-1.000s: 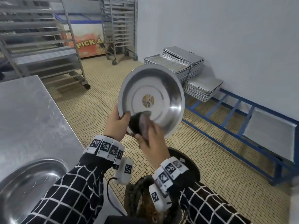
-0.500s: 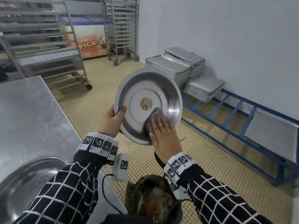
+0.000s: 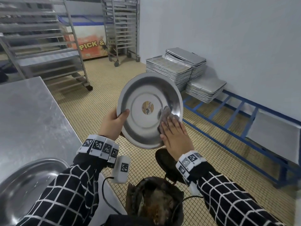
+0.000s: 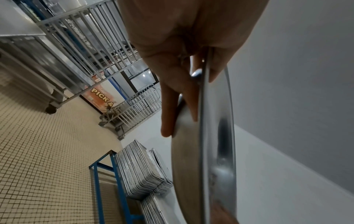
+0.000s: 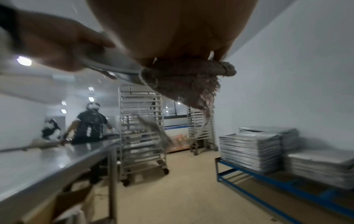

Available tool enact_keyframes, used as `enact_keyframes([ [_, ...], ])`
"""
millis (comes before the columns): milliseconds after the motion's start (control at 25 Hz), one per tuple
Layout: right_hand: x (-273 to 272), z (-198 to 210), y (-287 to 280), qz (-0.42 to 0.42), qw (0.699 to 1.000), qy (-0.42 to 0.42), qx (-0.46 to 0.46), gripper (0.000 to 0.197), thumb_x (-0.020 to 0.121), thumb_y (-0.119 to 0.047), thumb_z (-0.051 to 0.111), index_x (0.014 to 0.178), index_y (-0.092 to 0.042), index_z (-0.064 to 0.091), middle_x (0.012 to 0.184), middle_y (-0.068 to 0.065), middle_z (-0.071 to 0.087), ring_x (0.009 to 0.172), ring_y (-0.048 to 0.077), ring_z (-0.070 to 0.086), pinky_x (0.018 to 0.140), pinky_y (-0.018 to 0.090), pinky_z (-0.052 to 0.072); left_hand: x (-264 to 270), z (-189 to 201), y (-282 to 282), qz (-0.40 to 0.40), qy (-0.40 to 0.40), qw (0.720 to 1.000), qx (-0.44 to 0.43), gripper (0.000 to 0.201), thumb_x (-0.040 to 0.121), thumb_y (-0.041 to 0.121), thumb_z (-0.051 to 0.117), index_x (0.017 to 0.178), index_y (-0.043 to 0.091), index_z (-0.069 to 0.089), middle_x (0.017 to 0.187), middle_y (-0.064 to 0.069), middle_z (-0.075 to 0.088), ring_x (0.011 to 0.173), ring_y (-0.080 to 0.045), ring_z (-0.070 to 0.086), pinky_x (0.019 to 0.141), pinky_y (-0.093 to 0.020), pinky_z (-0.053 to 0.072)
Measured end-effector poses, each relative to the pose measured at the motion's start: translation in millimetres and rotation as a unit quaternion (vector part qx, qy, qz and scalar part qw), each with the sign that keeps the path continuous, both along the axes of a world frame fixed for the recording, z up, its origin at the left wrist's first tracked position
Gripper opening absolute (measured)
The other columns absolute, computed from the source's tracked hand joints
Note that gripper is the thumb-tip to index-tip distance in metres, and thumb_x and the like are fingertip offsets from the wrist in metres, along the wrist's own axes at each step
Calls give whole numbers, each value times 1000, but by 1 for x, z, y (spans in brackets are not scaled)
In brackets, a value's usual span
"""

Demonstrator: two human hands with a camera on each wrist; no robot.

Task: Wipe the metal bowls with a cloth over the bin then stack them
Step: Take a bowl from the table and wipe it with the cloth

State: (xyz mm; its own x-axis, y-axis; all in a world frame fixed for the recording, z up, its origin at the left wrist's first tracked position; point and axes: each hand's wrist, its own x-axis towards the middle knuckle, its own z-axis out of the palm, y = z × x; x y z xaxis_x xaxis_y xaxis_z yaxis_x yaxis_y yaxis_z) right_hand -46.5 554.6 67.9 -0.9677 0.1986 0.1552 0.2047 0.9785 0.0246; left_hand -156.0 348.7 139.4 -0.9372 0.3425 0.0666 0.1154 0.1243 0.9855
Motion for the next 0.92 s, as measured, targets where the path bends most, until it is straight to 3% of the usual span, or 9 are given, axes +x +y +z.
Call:
enact_keyframes([
  [120, 1, 1, -10, 38, 999, 12, -16, 76, 92, -51, -17, 149, -17, 20, 157, 4, 19, 147, 22, 8, 119, 42, 3, -1, -2, 3, 6, -7, 1000, -1, 14, 96, 26, 53, 92, 15, 62, 87, -19, 68, 75, -38, 66, 63, -49, 56],
  [320, 6, 2, -70, 97, 973, 82, -192, 67, 98, -50, 2, 144, -17, 39, 150, 2, 39, 142, 17, 28, 115, 29, 9, -1, 1, 13, 31, 9, 999, 21, 15, 96, 28, 53, 93, 18, 63, 90, -11, 69, 80, -28, 66, 69, -42, 54],
  [440, 6, -3, -47, 112, 983, 86, -116, 63, 100, -46, 6, 141, -18, 43, 147, 1, 44, 140, 17, 32, 117, 35, 16, -3, 2, 11, 26, 1, 999, 26, 16, 96, 27, 54, 95, 14, 63, 90, -14, 69, 76, -29, 66, 66, -43, 55],
  [520, 2, -6, -11, 76, 994, 69, -41, 56, 100, -44, 10, 145, -21, 34, 154, -1, 31, 145, 18, 17, 119, 37, 5, -3, 0, 7, 14, -12, 1000, 17, 16, 96, 26, 53, 93, 14, 62, 82, -12, 68, 69, -28, 66, 57, -38, 56],
  [600, -1, -6, 22, 2, 998, 60, -19, 55, 100, -43, 8, 151, -23, 12, 160, -1, 3, 147, 20, -7, 119, 42, -2, -2, -3, 6, -7, -25, 1000, -9, 17, 97, 26, 52, 94, 12, 61, 79, -11, 68, 64, -26, 67, 51, -34, 56],
  [680, -4, -2, 42, -36, 992, 98, -76, 56, 101, -43, 13, 152, -23, -1, 158, 0, -16, 146, 23, -11, 119, 44, 11, -2, -8, 7, -30, -40, 998, -24, 18, 96, 25, 53, 94, 10, 61, 79, -13, 69, 63, -27, 68, 51, -34, 56],
  [720, -5, 2, 46, -40, 981, 136, -132, 57, 102, -43, 19, 152, -24, -2, 158, -1, -16, 147, 25, 0, 115, 41, 23, -3, -10, 7, -37, -46, 998, -29, 17, 96, 25, 53, 94, 10, 61, 78, -13, 69, 63, -28, 68, 51, -35, 56],
  [840, -8, 19, 50, -38, 942, 203, -264, 62, 99, -41, 33, 152, -25, 5, 155, 5, 22, 118, 20, 52, 82, 26, 50, -9, -14, 7, -48, -52, 996, -51, 16, 95, 21, 55, 90, 7, 62, 70, -8, 68, 57, -24, 66, 49, -33, 54],
  [920, -9, 29, 52, -56, 918, 202, -337, 61, 96, -42, 45, 150, -26, 22, 134, 0, 52, 104, 12, 56, 82, 27, 49, -17, -19, 4, -66, -69, 994, -54, 18, 93, 19, 57, 92, 2, 63, 67, -6, 68, 58, -24, 65, 53, -33, 54],
])
